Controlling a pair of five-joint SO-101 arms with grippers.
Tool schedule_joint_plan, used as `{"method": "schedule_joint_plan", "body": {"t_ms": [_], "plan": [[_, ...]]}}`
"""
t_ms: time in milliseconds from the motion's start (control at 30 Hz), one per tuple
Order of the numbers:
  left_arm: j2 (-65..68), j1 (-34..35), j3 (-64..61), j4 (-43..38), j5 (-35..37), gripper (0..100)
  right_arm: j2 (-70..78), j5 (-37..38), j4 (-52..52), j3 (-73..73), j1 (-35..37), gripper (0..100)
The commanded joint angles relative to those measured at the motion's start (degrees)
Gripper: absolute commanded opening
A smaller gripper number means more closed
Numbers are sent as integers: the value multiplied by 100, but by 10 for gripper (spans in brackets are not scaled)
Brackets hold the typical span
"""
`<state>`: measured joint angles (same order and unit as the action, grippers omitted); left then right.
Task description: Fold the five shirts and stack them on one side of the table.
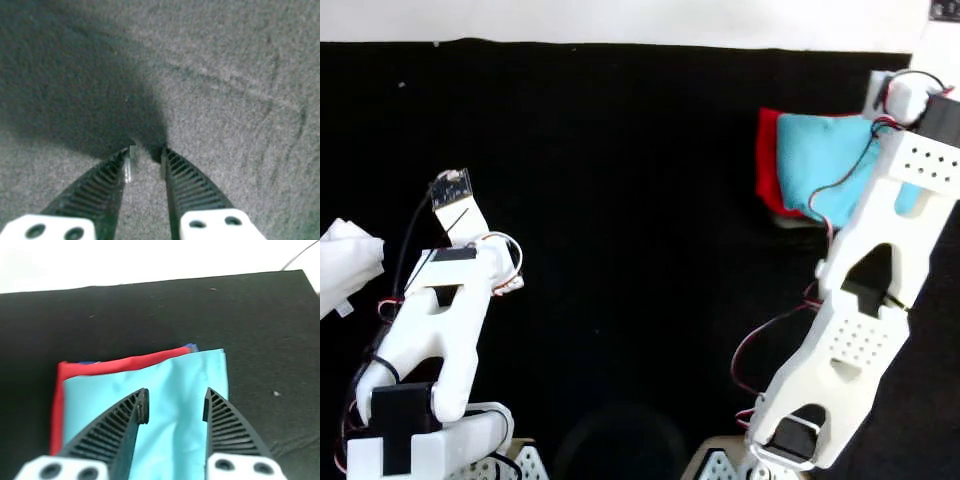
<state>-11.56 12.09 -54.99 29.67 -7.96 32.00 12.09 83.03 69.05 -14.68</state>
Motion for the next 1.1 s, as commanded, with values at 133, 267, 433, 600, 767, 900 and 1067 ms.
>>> {"method": "schedule_joint_plan", "body": {"t_ms": [133,267,433,600,767,900,1067], "plan": [[-48,31,31,-193,-53,102,-936,-35,1587,57,734,174],[-48,31,31,-193,-53,104,-1165,-35,1815,-224,1068,174],[-48,-4,22,-193,-53,104,-2334,-62,1824,-1833,1622,174],[-48,-31,22,-193,-53,104,-4532,-79,1569,-5270,2343,174],[-48,-40,22,-193,-53,104,-6343,-44,-31,-8971,2360,174],[-48,-57,22,-185,-53,105,-7442,149,-1473,-11407,2325,174],[-101,198,233,193,-413,106,-8040,519,-2360,-13191,2167,174]]}}
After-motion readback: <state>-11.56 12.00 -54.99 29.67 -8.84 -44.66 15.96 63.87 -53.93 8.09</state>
